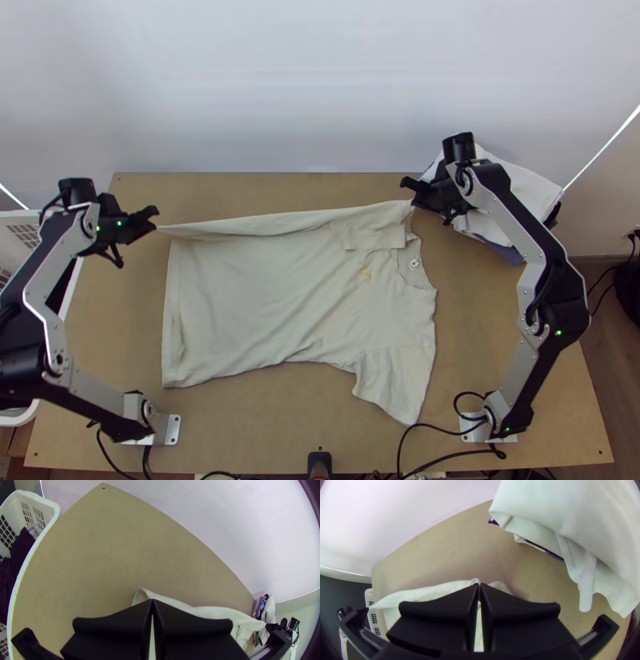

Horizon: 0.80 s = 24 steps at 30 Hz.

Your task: Fold the t-shirt

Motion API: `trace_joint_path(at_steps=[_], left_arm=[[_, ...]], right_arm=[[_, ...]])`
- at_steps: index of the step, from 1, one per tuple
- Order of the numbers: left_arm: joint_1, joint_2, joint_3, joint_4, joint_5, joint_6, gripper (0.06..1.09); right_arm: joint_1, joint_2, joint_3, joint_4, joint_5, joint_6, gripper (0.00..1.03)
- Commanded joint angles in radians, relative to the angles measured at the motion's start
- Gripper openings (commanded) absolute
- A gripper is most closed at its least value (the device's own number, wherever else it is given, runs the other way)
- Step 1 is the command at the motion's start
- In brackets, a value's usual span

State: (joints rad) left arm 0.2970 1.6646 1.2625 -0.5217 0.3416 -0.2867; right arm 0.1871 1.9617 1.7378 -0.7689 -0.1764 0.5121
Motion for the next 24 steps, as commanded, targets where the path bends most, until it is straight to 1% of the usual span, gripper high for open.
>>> trace_joint_path(at_steps=[1, 11, 17, 24], left_arm=[[0.007, -0.06, -0.078, 0.022, 0.017, 0.017, 0.1], [0.037, -0.118, -0.203, 0.069, 0.027, 0.043, 0.1], [0.096, -0.121, -0.245, 0.097, 0.037, 0.064, 0.1], [0.105, -0.169, -0.308, 0.097, 0.042, 0.08, 0.1]], right_arm=[[-0.011, -0.06, -0.057, -0.006, -0.005, -0.018, 0.03], [-0.012, -0.181, -0.248, 0.017, 0.003, -0.041, 0.03], [-0.029, -0.238, -0.38, 0.069, 0.022, -0.058, 0.03], [-0.028, -0.285, -0.511, 0.138, 0.035, -0.06, 0.03]])
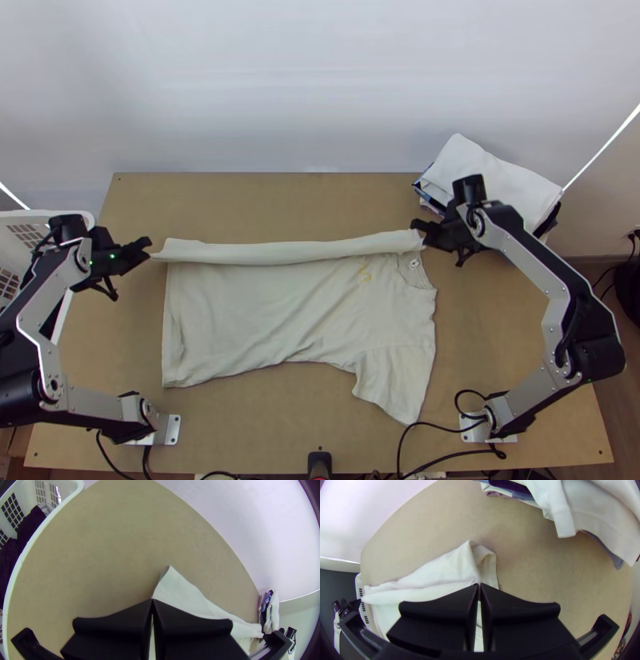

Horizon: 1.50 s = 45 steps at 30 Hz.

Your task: Fold the t-shirt

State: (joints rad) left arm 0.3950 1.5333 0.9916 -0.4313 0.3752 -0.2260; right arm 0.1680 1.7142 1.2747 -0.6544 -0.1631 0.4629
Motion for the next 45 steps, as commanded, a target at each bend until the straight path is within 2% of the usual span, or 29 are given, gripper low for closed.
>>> trace_joint_path(at_steps=[1, 6, 7, 8, 9, 11, 12, 15, 16, 18, 23, 25, 29, 30, 32, 33, 45], left_arm=[[0.007, -0.041, -0.045, 0.008, 0.008, 0.017, 0.1], [0.002, -0.082, -0.093, 0.005, 0.033, 0.017, 0.1], [0.002, -0.096, -0.103, 0.003, 0.034, 0.016, 0.1], [0.002, -0.111, -0.114, -0.001, 0.045, 0.014, 0.11], [0.002, -0.131, -0.125, -0.021, 0.064, 0.014, 0.2], [0.001, -0.162, -0.148, -0.064, 0.094, 0.017, 0.56], [-0.002, -0.176, -0.154, -0.089, 0.114, 0.037, 0.69], [-0.015, -0.217, -0.159, -0.153, 0.137, 0.091, 0.96], [-0.015, -0.229, -0.157, -0.167, 0.136, 0.097, 0.99], [-0.005, -0.263, -0.156, -0.185, 0.137, 0.116, 0.99], [0.031, -0.332, -0.114, -0.276, 0.143, 0.178, 0.99], [0.036, -0.346, -0.088, -0.337, 0.143, 0.215, 0.99], [0.047, -0.4, -0.085, -0.353, 0.143, 0.244, 0.99], [0.047, -0.406, -0.084, -0.357, 0.143, 0.247, 0.99], [0.045, -0.409, -0.082, -0.362, 0.143, 0.251, 0.99], [0.044, -0.41, -0.08, -0.362, 0.143, 0.251, 0.99], [0.007, -0.51, -0.039, -0.492, 0.142, 0.31, 0.99]], right_arm=[[-0.009, -0.041, -0.06, 0.03, 0.025, -0.01, 0.03], [-0.01, -0.064, -0.118, 0.067, 0.05, -0.003, 0.03], [-0.012, -0.071, -0.127, 0.067, 0.056, -0.003, 0.1], [-0.012, -0.08, -0.138, 0.067, 0.063, -0.003, 0.21], [-0.012, -0.093, -0.15, 0.067, 0.071, -0.004, 0.38], [-0.013, -0.122, -0.173, 0.067, 0.077, -0.004, 0.72], [-0.013, -0.137, -0.186, 0.065, 0.082, -0.006, 0.82], [-0.015, -0.2, -0.218, 0.064, 0.093, -0.007, 0.88], [-0.015, -0.226, -0.229, 0.064, 0.093, -0.009, 0.9], [-0.015, -0.283, -0.247, 0.039, 0.093, -0.009, 0.99], [-0.004, -0.407, -0.296, -0.129, 0.082, -0.001, 0.98], [0.021, -0.453, -0.325, -0.202, 0.039, -0.003, 0.93], [0.051, -0.515, -0.377, -0.343, -0.05, -0.009, 0.91], [0.061, -0.528, -0.397, -0.355, -0.053, -0.024, 0.84], [0.067, -0.564, -0.442, -0.356, -0.056, -0.03, 0.63], [0.076, -0.576, -0.462, -0.355, -0.056, -0.033, 0.56], [0.102, -0.607, -0.618, -0.303, -0.084, -0.053, 0.55]])
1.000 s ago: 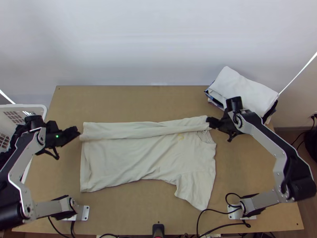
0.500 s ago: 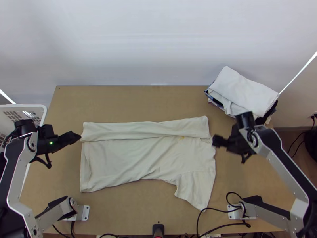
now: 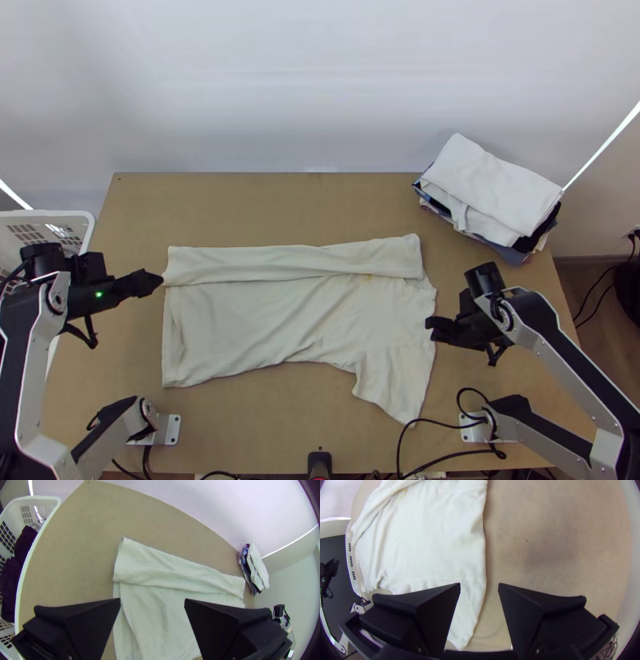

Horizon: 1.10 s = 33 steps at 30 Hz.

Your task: Fold the t-shirt

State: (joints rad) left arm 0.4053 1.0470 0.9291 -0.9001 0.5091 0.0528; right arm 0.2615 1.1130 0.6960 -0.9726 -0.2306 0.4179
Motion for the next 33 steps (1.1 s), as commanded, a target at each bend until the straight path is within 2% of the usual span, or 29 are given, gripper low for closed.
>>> trace_joint_path(at_steps=[1, 5, 20, 21, 23, 26, 29, 33], left_arm=[[-0.003, -0.025, 0.025, -0.028, 0.008, 0.032, 0.99], [-0.003, -0.03, 0.03, -0.037, 0.008, 0.035, 0.99], [-0.003, -0.033, 0.048, -0.08, 0.006, 0.059, 0.99], [-0.005, -0.031, 0.054, -0.097, 0.006, 0.078, 0.99], [-0.01, -0.028, 0.065, -0.155, 0.005, 0.142, 0.99], [-0.036, -0.028, 0.068, -0.287, -0.026, 0.311, 0.99], [-0.062, -0.028, 0.057, -0.413, -0.103, 0.461, 0.99], [-0.145, -0.028, -0.009, -0.508, -0.284, 0.535, 1.02]], right_arm=[[0.013, -0.001, -0.047, 0.025, -0.016, -0.008, 0.55], [0.031, 0.013, -0.076, 0.057, -0.016, -0.008, 0.45], [0.038, 0.102, -0.121, 0.12, -0.041, -0.037, 0.45], [0.042, 0.11, -0.122, 0.124, -0.042, -0.041, 0.42], [0.047, 0.11, -0.124, 0.138, -0.042, -0.051, 0.27], [0.051, 0.097, -0.13, 0.16, -0.042, -0.054, 0.04], [0.053, 0.084, -0.133, 0.161, -0.042, -0.062, 0.03], [0.05, 0.082, -0.133, 0.163, -0.042, -0.062, 0.03]])
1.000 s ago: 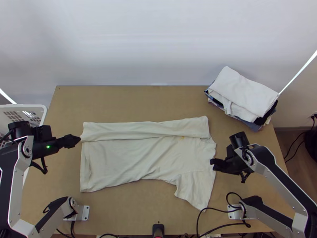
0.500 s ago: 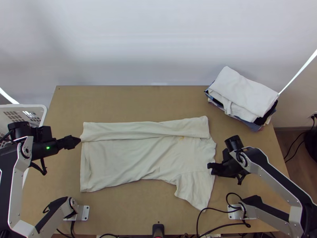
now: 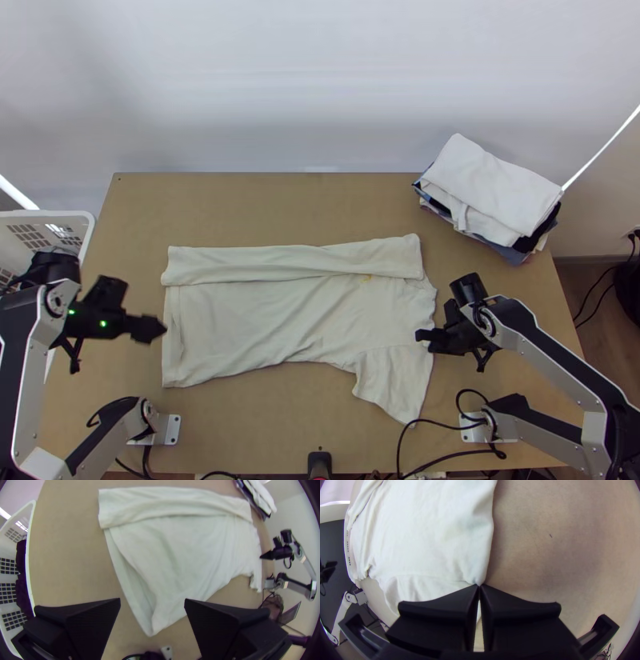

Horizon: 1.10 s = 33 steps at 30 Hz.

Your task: Fold the t-shirt

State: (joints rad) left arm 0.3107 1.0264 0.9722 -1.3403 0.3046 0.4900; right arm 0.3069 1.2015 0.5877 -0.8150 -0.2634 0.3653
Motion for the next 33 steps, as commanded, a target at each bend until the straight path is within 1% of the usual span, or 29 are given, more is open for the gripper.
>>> trace_joint_path(at_steps=[1, 4, 6, 15, 16, 17, 19, 20, 26, 27, 29, 30, 32, 33], left_arm=[[-0.076, -0.014, -0.076, -0.089, -0.119, 0.101, 1.02], [-0.16, -0.048, -0.167, -0.106, -0.229, 0.124, 1.02], [-0.206, -0.068, -0.217, -0.08, -0.265, 0.124, 1.02], [-0.286, -0.003, -0.287, -0.017, -0.265, 0.108, 1.01], [-0.291, 0.006, -0.288, -0.005, -0.263, 0.101, 0.97], [-0.297, 0.017, -0.291, 0.006, -0.263, 0.094, 0.97], [-0.311, 0.031, -0.3, 0.015, -0.263, 0.091, 0.91], [-0.315, 0.037, -0.308, 0.033, -0.263, 0.085, 0.9], [-0.357, 0.08, -0.339, 0.067, -0.262, 0.061, 0.89], [-0.363, 0.08, -0.342, 0.069, -0.259, 0.058, 0.8], [-0.363, 0.08, -0.346, 0.073, -0.256, 0.058, 0.49], [-0.363, 0.081, -0.348, 0.093, -0.256, 0.056, 0.43], [-0.363, 0.083, -0.352, 0.098, -0.257, 0.064, 0.41], [-0.361, 0.083, -0.352, 0.107, -0.257, 0.062, 0.37]], right_arm=[[0.005, -0.006, -0.025, 0.005, -0.01, -0.009, 0.03], [0.006, -0.008, -0.022, 0.01, -0.01, -0.009, 0.03], [0.006, -0.008, -0.02, 0.01, -0.01, -0.009, 0.03], [0.014, -0.003, -0.012, 0.022, -0.01, -0.008, 0.03], [0.015, -0.003, -0.012, 0.022, -0.01, -0.008, 0.03], [0.017, -0.003, -0.011, 0.023, -0.01, -0.008, 0.03], [0.017, 0.0, -0.009, 0.023, -0.01, -0.008, 0.03], [0.017, -0.002, -0.009, 0.025, -0.01, -0.008, 0.03], [0.017, 0.001, -0.003, 0.025, -0.01, -0.008, 0.03], [0.017, 0.0, -0.003, 0.025, -0.01, -0.008, 0.03], [0.017, -0.002, -0.005, 0.025, -0.01, -0.008, 0.03], [0.017, -0.003, -0.006, 0.025, -0.01, -0.009, 0.03], [0.017, -0.005, -0.008, 0.025, -0.01, -0.009, 0.03], [0.015, -0.008, -0.009, 0.025, -0.01, -0.009, 0.03]])
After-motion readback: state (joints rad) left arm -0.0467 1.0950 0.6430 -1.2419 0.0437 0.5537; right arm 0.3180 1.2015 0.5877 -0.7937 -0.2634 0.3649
